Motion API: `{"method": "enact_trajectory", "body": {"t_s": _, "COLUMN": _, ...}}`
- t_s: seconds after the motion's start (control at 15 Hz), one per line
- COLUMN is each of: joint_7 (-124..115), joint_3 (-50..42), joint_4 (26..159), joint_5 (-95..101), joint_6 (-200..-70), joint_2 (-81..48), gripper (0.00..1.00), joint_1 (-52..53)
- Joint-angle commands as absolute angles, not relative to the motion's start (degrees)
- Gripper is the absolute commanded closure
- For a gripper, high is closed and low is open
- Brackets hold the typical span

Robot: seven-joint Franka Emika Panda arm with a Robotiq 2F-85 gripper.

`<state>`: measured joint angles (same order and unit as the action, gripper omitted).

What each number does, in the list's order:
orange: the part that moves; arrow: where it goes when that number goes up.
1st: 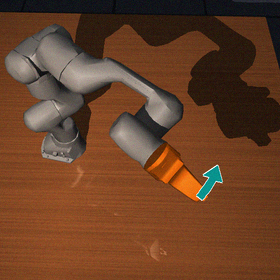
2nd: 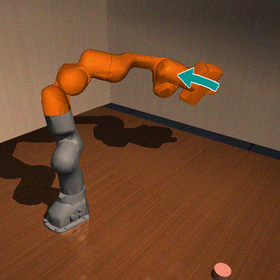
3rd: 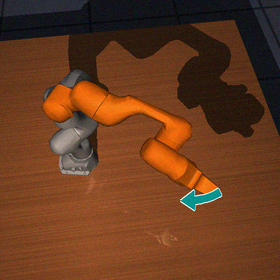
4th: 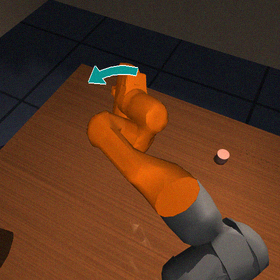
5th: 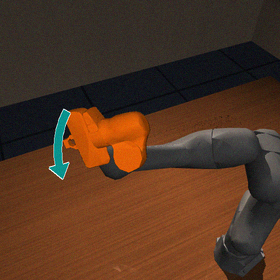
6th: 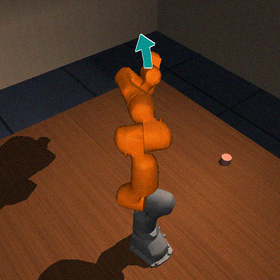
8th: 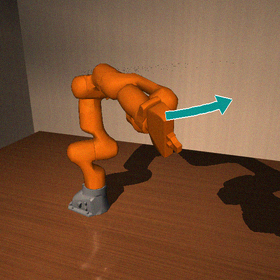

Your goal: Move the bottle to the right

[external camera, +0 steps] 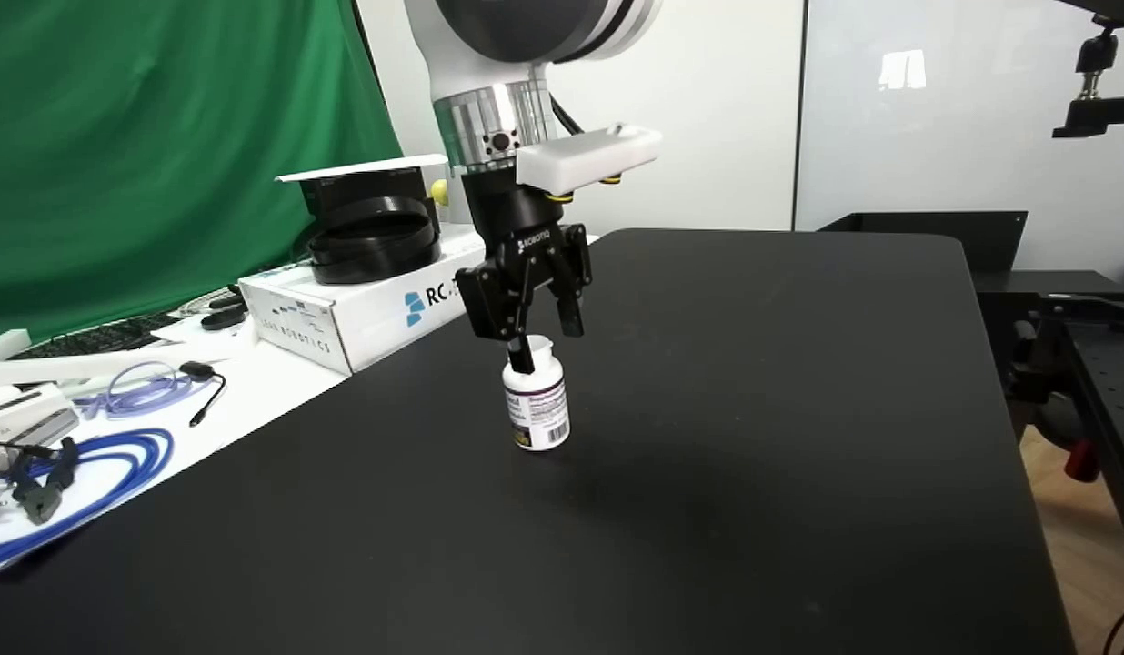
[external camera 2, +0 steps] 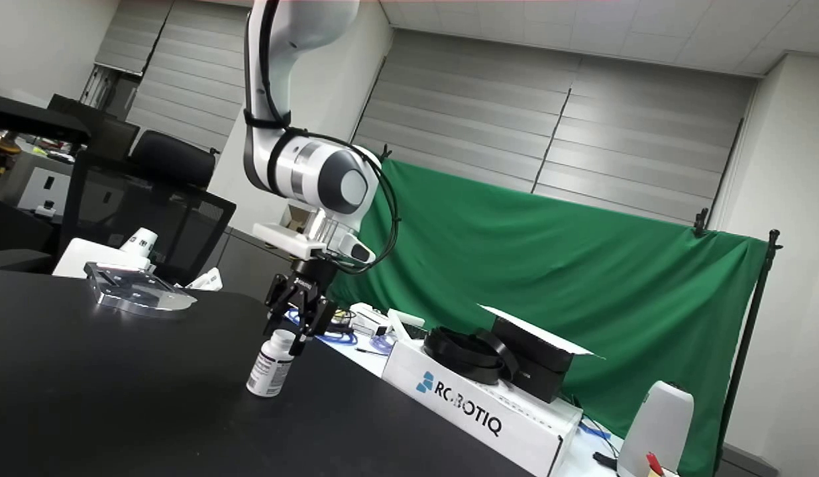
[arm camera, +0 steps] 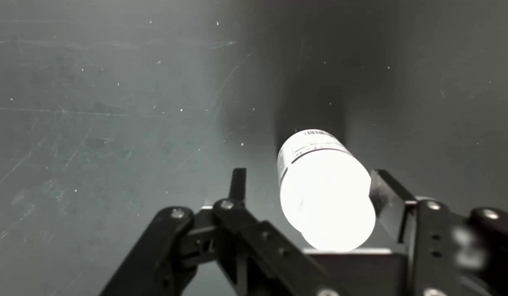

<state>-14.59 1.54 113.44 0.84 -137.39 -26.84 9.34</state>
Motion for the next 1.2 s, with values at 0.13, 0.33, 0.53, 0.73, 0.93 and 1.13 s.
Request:
{"method": "enact_trajectory", "body": {"t_s": 0.13, "joint_7": -16.4, "joint_3": 1.1, "joint_4": 113.2, "joint_5": 1.4, "joint_6": -136.7, "joint_2": -26.6, "gripper": 0.67, "joint_1": 10.0}}
{"method": "enact_trajectory", "body": {"t_s": 0.33, "joint_7": -16.3, "joint_3": 0.9, "joint_4": 112.9, "joint_5": 1.7, "joint_6": -135.9, "joint_2": -26.0, "gripper": 0.82, "joint_1": 10.0}}
{"method": "enact_trajectory", "body": {"t_s": 0.53, "joint_7": -16.5, "joint_3": -0.5, "joint_4": 112.5, "joint_5": 3.4, "joint_6": -133.8, "joint_2": -23.6, "gripper": 0.82, "joint_1": 9.6}}
{"method": "enact_trajectory", "body": {"t_s": 0.73, "joint_7": -17.2, "joint_3": -2.9, "joint_4": 112.4, "joint_5": 5.1, "joint_6": -131.6, "joint_2": -19.7, "gripper": 0.82, "joint_1": 8.3}}
{"method": "enact_trajectory", "body": {"t_s": 0.93, "joint_7": -17.1, "joint_3": -5.2, "joint_4": 111.7, "joint_5": 6.3, "joint_6": -127.8, "joint_2": -16.1, "gripper": 0.82, "joint_1": 5.6}}
{"method": "enact_trajectory", "body": {"t_s": 1.13, "joint_7": -14.4, "joint_3": -6.2, "joint_4": 109.5, "joint_5": 5.6, "joint_6": -121.4, "joint_2": -14.0, "gripper": 0.82, "joint_1": 1.9}}
